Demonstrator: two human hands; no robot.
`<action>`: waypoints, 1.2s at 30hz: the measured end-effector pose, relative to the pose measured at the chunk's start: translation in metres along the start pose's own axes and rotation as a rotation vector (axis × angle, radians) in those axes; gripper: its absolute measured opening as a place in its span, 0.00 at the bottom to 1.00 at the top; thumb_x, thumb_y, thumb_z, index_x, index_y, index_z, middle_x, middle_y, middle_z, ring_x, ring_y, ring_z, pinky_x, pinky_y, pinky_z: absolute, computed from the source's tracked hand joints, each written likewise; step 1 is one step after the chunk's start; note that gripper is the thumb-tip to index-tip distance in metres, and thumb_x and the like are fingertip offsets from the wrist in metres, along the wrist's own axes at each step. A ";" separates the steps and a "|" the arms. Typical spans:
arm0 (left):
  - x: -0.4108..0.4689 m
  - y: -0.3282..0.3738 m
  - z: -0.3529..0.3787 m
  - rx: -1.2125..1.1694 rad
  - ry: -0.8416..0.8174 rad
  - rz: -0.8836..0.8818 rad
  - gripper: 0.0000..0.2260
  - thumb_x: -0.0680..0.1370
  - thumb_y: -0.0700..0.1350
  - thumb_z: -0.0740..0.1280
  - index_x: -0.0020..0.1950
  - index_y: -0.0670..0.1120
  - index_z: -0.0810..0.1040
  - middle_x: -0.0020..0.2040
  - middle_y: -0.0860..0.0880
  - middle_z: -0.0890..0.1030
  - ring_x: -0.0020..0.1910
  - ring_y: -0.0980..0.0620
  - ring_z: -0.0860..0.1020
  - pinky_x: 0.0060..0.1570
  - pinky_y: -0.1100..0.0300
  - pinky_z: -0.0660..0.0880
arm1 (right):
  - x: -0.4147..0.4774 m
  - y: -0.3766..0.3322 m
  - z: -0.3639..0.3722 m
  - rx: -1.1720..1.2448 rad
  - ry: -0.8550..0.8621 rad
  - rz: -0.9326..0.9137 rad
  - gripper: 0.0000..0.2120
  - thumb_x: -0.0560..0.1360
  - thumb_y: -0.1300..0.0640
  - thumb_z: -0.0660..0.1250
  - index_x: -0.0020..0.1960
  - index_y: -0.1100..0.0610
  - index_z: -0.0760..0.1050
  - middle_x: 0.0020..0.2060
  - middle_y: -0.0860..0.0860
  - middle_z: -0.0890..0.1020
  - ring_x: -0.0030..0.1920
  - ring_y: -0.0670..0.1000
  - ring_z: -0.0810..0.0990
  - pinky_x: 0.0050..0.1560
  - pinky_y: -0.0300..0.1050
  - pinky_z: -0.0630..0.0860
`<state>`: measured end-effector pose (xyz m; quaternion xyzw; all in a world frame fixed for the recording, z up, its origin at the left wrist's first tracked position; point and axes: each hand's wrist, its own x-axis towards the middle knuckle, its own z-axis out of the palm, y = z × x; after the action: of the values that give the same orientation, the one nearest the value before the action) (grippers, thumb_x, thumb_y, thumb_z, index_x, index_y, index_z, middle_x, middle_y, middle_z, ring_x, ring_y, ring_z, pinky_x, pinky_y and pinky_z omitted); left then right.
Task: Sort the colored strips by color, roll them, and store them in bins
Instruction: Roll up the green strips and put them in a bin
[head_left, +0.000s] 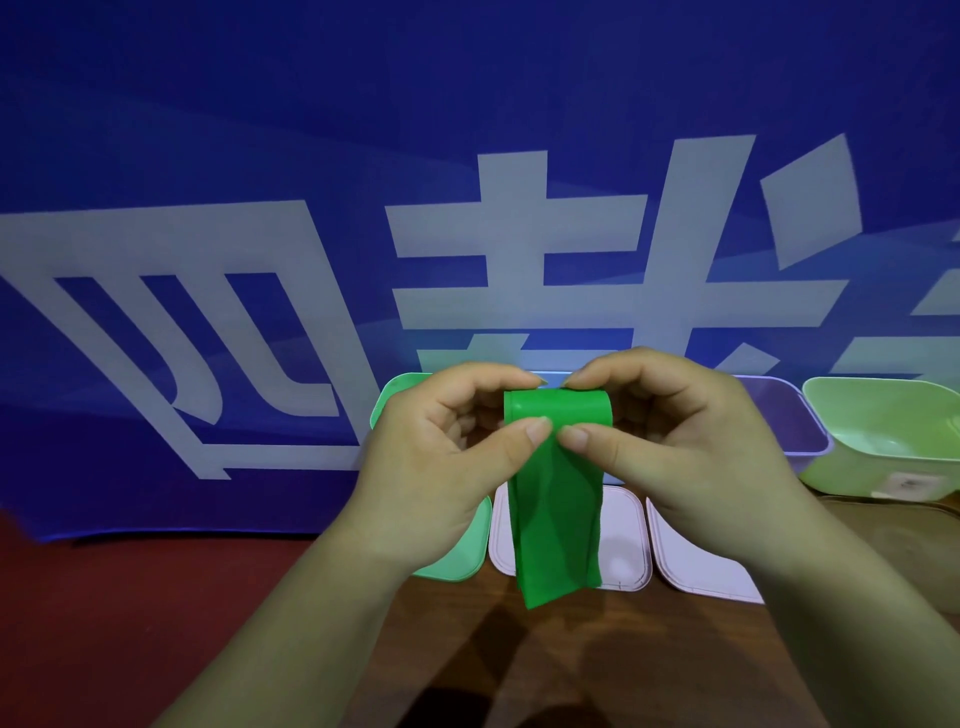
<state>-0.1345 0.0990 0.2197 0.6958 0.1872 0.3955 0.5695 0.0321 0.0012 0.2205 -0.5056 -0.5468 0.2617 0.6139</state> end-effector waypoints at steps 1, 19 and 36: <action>0.000 -0.001 0.000 0.003 -0.006 0.001 0.12 0.71 0.40 0.75 0.53 0.50 0.83 0.47 0.45 0.85 0.47 0.45 0.83 0.48 0.56 0.80 | 0.000 0.000 0.000 0.002 0.000 0.006 0.13 0.66 0.52 0.77 0.50 0.49 0.81 0.45 0.54 0.84 0.44 0.60 0.83 0.45 0.55 0.81; -0.002 -0.002 0.001 0.033 -0.019 0.048 0.15 0.69 0.44 0.74 0.55 0.48 0.82 0.50 0.44 0.84 0.51 0.41 0.82 0.52 0.35 0.78 | 0.000 -0.006 0.003 0.024 0.049 0.084 0.12 0.66 0.55 0.72 0.49 0.58 0.81 0.33 0.42 0.81 0.33 0.40 0.77 0.36 0.32 0.74; -0.002 0.002 0.001 -0.034 0.034 -0.013 0.13 0.70 0.37 0.73 0.53 0.46 0.82 0.47 0.43 0.85 0.46 0.45 0.82 0.46 0.56 0.81 | -0.002 -0.001 -0.001 -0.034 -0.013 0.014 0.15 0.66 0.53 0.76 0.51 0.48 0.81 0.48 0.54 0.83 0.46 0.59 0.83 0.48 0.57 0.81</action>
<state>-0.1354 0.0959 0.2208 0.6781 0.1949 0.4066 0.5804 0.0319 -0.0016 0.2209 -0.5179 -0.5516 0.2598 0.6000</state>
